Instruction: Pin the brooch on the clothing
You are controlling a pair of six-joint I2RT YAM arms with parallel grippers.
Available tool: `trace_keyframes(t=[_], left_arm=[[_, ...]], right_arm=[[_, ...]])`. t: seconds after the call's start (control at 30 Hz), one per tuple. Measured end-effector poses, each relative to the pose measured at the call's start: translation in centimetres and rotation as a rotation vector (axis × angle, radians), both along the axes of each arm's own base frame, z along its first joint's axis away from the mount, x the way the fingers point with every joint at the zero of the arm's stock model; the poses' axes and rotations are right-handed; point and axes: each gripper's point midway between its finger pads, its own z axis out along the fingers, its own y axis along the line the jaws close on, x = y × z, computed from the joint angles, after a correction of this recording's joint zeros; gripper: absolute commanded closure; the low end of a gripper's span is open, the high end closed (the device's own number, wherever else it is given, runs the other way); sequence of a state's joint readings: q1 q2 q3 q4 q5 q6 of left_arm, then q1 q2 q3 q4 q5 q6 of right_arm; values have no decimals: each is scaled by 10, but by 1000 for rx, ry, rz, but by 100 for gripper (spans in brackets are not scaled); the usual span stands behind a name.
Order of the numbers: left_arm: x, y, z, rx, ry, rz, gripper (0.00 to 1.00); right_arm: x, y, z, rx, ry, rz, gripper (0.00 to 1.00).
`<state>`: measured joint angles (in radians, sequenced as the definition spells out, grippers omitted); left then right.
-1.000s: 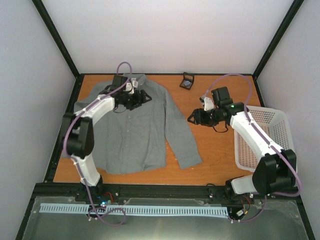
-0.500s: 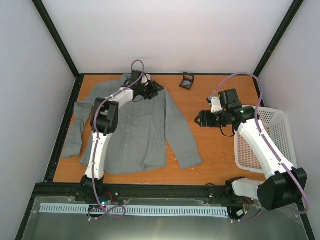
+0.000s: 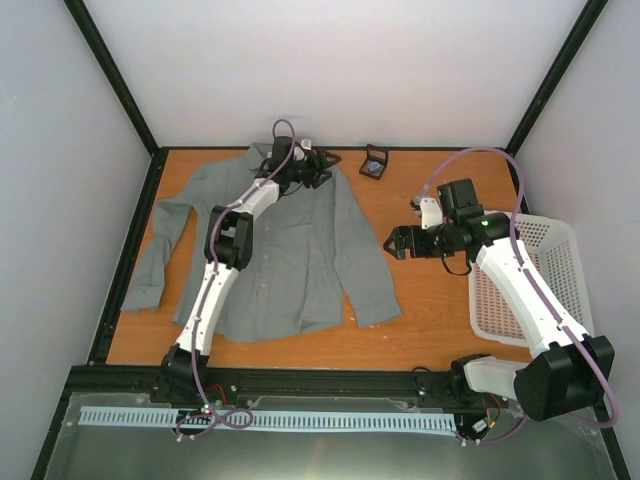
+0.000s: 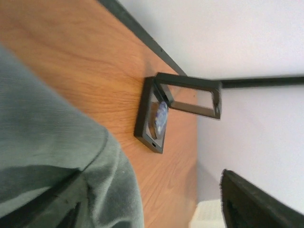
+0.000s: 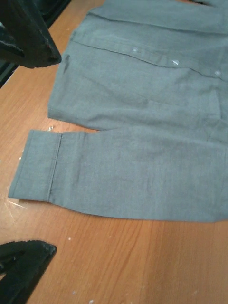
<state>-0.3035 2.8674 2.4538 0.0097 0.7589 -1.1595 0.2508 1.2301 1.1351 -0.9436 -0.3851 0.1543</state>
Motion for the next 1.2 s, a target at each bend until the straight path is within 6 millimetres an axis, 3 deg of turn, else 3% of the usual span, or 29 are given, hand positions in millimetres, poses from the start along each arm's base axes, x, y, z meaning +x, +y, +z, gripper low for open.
trace_keyframes(t=[0.1, 0.2, 0.3, 0.4, 0.47, 0.53, 0.67, 0.8, 0.87, 1.0, 1.2], left_arm=[[-7, 4, 21, 38, -42, -27, 10], [-34, 19, 57, 117, -64, -55, 2], [-80, 43, 118, 211, -137, -69, 0], [-136, 79, 184, 303, -255, -41, 0], [-175, 112, 219, 354, -321, 8, 0], [-211, 154, 240, 409, -359, 87, 0], [-264, 229, 242, 534, -328, 264, 0], [-302, 249, 234, 605, -285, 323, 0], [-314, 253, 230, 621, -264, 340, 0], [-327, 258, 214, 616, -210, 381, 0], [-330, 263, 179, 595, -73, 421, 0]], right_arm=[[0, 11, 3, 42, -11, 47, 4], [-1, 35, -4, 53, -10, 127, 7], [-9, 74, -25, 41, 27, 256, 11], [-20, 115, -58, 11, 106, 377, 15], [-24, 138, -77, -1, 148, 432, 16], [-26, 160, -93, -4, 181, 478, 17], [-24, 204, -115, -2, 216, 554, 26], [-29, 230, -151, -4, 278, 588, 38], [-34, 227, -166, -17, 316, 586, 41], [-29, 214, -170, -11, 301, 546, 44], [-21, 144, -172, -28, 303, 376, 43]])
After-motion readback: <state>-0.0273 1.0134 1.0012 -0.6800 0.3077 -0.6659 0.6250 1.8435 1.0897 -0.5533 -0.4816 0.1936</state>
